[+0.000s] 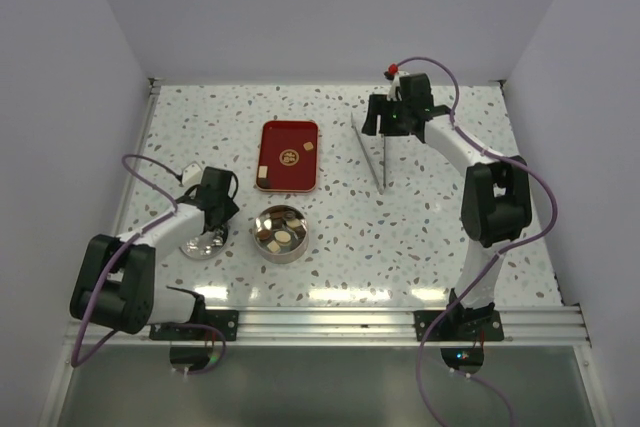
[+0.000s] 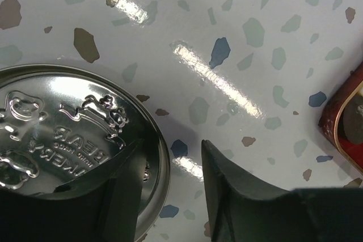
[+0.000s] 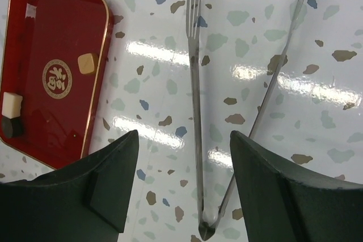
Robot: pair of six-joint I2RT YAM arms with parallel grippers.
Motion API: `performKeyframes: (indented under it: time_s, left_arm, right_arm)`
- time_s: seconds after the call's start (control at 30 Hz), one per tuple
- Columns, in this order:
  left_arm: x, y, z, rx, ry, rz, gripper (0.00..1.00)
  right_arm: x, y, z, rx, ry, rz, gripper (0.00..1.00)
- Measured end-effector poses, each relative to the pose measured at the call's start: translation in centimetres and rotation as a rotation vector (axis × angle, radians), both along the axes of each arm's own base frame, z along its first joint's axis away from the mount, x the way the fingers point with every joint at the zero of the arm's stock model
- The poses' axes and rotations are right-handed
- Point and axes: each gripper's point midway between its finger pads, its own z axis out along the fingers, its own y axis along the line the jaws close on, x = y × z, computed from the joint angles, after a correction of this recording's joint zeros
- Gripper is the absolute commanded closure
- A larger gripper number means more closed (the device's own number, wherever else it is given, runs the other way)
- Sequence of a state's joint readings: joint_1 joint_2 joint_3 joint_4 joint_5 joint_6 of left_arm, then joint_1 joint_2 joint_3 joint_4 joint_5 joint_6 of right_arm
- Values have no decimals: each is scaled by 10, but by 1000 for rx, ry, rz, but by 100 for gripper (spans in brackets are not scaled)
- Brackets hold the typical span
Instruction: Pack the chocolate
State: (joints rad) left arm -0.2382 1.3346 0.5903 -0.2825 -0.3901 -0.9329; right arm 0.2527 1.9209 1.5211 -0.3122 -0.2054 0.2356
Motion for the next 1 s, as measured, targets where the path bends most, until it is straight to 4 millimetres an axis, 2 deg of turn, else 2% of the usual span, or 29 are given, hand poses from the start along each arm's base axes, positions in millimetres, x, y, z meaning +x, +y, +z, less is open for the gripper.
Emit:
performKeyframes:
  time_s: [0.03,0.1,0.37,0.57,0.83,1.0]
  left_arm:
    - [0,0,0,1,2,0,60]
    - [-1,0,-2,1,6,1,66]
    - [-1,1,-5,8,14,1,79]
    - [1,1,-3,14,12,-5,99]
    - [3,2,7,35,26,-33,100]
    - [20,-1,40,41,-59,-69,100]
  right_arm:
    - [-1,0,-1,0,2,0,32]
    - [-1,-1,-2,0,6,-1,32]
    - [0,-1,-1,9,3,4,31]
    - [-1,-1,-2,14,6,5,31]
    - [-2,0,-5,20,14,2,31]
    - [-2,-1,-5,21,13,0,32]
